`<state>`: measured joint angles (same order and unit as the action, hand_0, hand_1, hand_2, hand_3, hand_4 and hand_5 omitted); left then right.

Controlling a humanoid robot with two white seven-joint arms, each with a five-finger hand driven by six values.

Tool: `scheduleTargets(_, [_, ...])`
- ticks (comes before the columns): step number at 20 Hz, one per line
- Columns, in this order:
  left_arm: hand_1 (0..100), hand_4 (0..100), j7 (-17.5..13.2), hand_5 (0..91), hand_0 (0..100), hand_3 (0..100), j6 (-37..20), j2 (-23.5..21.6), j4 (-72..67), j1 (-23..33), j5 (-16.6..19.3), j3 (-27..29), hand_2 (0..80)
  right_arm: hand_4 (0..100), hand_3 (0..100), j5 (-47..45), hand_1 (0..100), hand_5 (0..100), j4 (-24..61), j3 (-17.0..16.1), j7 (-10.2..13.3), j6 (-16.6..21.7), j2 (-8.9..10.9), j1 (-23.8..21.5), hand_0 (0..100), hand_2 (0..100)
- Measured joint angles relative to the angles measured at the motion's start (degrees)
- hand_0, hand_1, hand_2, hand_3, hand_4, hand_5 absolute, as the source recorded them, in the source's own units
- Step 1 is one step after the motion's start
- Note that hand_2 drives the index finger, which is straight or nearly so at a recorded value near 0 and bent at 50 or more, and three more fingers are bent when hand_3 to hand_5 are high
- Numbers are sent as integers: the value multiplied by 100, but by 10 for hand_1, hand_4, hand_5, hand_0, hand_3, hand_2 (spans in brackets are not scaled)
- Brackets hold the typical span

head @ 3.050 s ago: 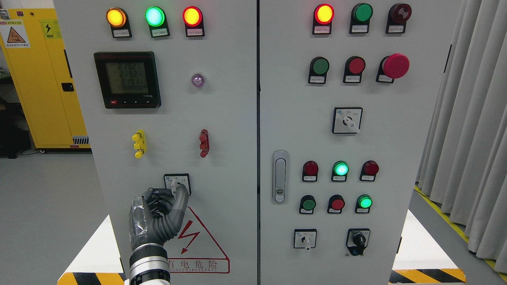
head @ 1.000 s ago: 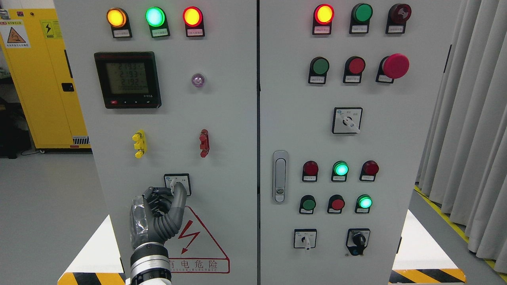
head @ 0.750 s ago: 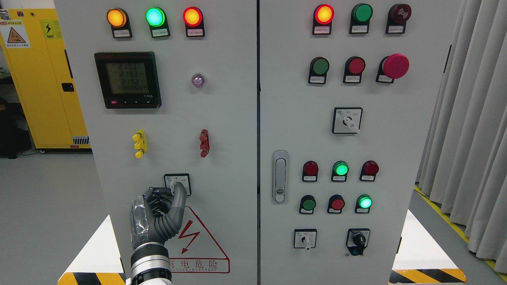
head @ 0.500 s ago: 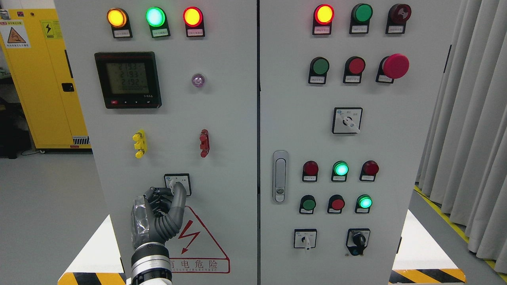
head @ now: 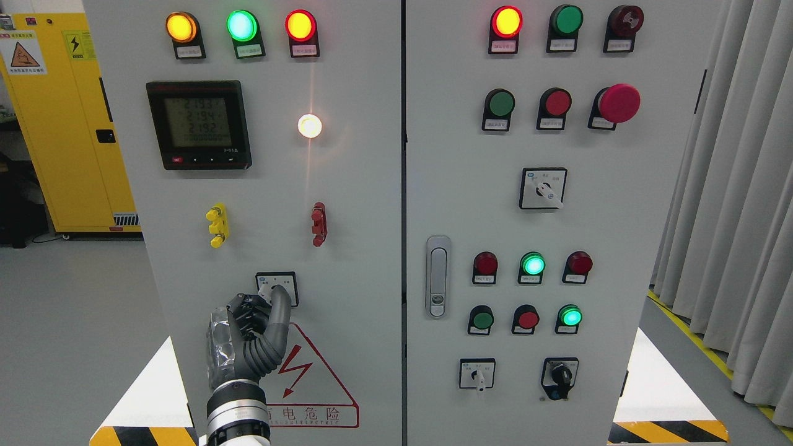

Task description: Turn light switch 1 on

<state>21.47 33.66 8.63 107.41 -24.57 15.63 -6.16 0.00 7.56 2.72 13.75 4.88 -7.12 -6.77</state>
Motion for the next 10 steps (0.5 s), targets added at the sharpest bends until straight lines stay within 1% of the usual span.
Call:
scheduleTargets(2, [449,935,0,893,676,939,-7,0,-3,-7,0,-2,612,0,0,0,500,0,0,0,0,0,0,0,0,40])
scheduleTargets(10, [438,935,5,892,545,939,-16,0,-6,-16,0,-2,612,0,0,0,500,0,0,0,0,0,0,0,0,40])
